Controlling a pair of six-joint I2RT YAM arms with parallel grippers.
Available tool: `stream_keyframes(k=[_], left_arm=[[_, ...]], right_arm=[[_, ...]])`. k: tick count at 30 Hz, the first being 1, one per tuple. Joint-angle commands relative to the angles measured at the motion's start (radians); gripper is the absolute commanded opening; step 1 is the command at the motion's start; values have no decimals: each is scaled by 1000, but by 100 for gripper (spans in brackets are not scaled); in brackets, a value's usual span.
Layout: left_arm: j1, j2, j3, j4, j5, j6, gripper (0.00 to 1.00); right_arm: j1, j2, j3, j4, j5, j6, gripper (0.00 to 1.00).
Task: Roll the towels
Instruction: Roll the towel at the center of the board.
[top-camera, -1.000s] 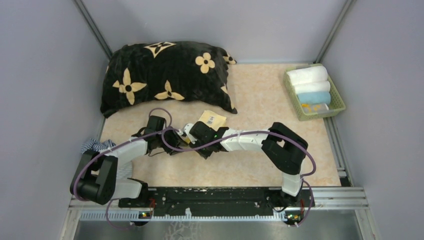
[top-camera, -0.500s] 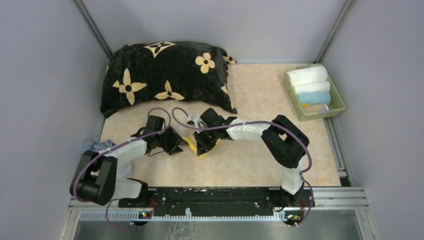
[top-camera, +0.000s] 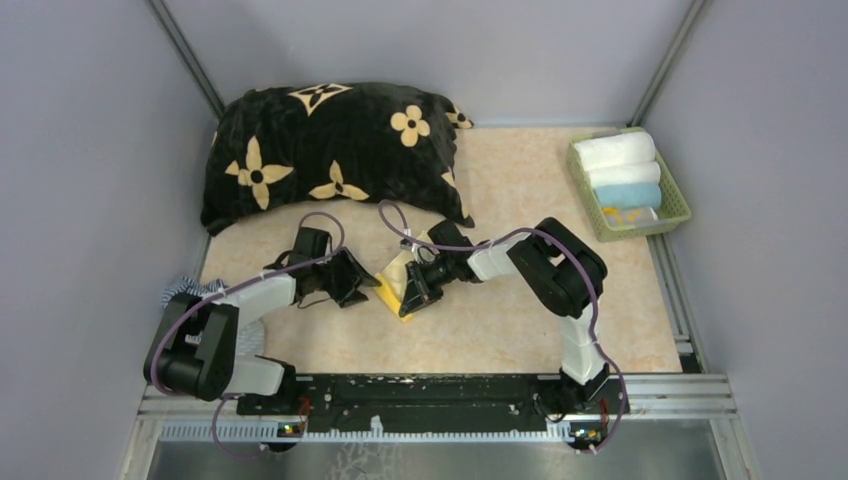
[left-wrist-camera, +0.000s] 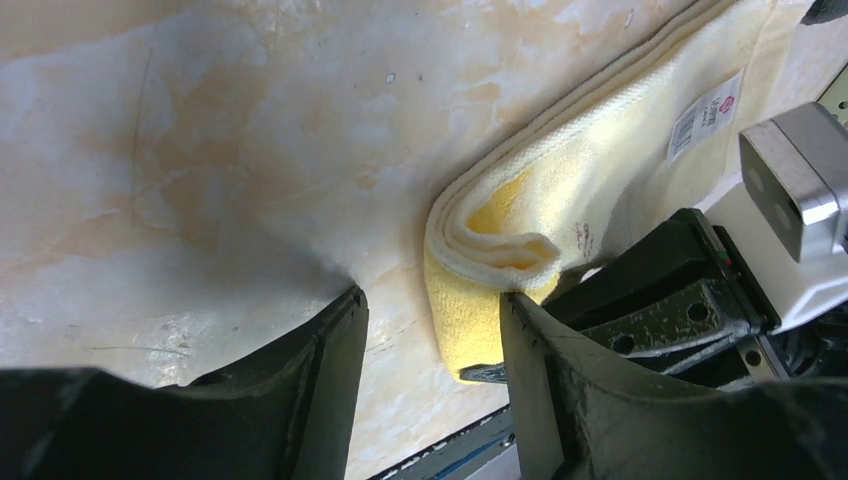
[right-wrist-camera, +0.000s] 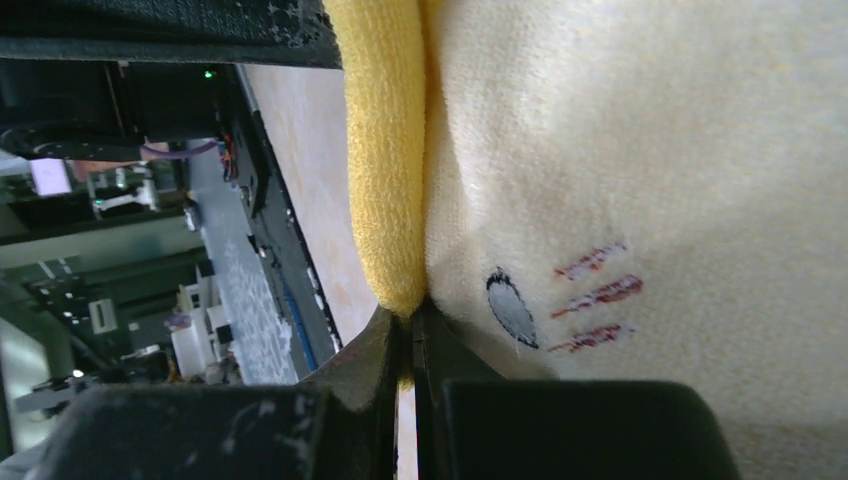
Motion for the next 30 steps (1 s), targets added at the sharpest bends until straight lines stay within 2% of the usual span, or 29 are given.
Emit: stream_keyframes(k=[1, 6, 10, 14, 16, 18, 23, 30], left_arm=[[5, 36, 11, -14, -61, 37, 59], [4, 101, 17, 0, -54, 43, 56], [4, 132, 16, -3, -59, 43, 52], [5, 134, 6, -17, -83, 39, 48], [4, 136, 0, -20, -88, 36, 47], [4, 139, -5, -22, -88, 29, 47], [6, 142, -14, -21, -87, 24, 45], [5, 133, -25, -20, -86, 27, 45]], right_arm=[[-36, 38, -38, 155, -79, 107, 0], [-39, 35, -21, 99, -48, 77, 2], [-39, -33, 19, -39, 57, 3, 9], [-27, -150, 63, -222, 233, -90, 22], [1, -207, 93, -316, 368, -147, 30], [48, -256, 131, -397, 506, -216, 34], [190, -323, 172, -467, 764, -295, 35], [345, -278, 223, -473, 844, -373, 34]])
